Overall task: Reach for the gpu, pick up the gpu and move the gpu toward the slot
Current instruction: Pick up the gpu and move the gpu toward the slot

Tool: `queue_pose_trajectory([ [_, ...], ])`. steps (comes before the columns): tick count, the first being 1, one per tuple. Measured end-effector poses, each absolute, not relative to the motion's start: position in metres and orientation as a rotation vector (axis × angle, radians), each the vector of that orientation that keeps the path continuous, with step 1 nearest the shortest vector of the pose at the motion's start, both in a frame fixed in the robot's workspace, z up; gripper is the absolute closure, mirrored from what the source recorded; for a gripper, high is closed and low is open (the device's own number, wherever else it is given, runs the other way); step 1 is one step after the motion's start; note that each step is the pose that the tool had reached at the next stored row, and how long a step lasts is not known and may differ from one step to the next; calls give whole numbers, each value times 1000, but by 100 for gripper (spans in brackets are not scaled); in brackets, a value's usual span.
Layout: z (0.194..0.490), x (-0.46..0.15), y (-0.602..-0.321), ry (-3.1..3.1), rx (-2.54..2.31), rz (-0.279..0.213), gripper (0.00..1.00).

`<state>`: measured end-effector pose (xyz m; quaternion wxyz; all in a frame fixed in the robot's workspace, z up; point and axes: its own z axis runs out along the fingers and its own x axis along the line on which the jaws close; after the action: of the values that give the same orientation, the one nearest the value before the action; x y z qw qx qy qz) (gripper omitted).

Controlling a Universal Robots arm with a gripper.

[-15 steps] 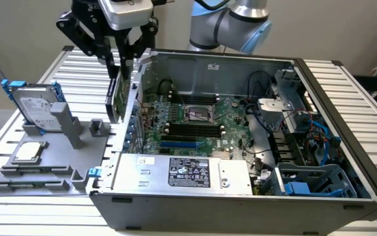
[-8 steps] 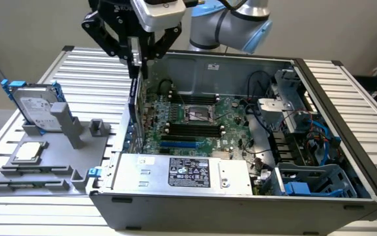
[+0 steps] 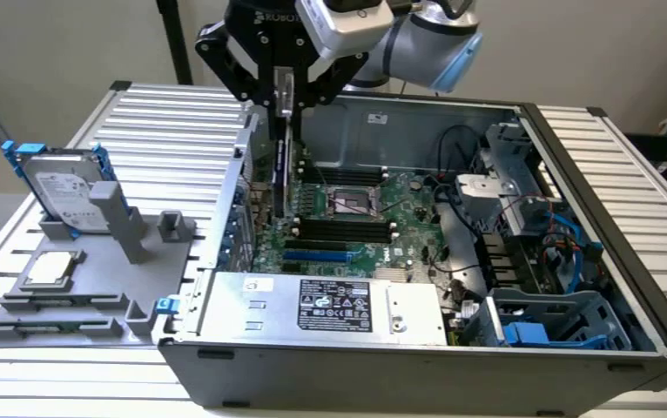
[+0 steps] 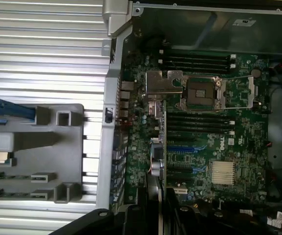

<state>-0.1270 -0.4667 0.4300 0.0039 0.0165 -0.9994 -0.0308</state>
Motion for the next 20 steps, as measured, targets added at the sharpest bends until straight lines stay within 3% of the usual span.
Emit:
queue_pose_trajectory([
  [20,411,-64,-447,-3122,37,-97,74],
])
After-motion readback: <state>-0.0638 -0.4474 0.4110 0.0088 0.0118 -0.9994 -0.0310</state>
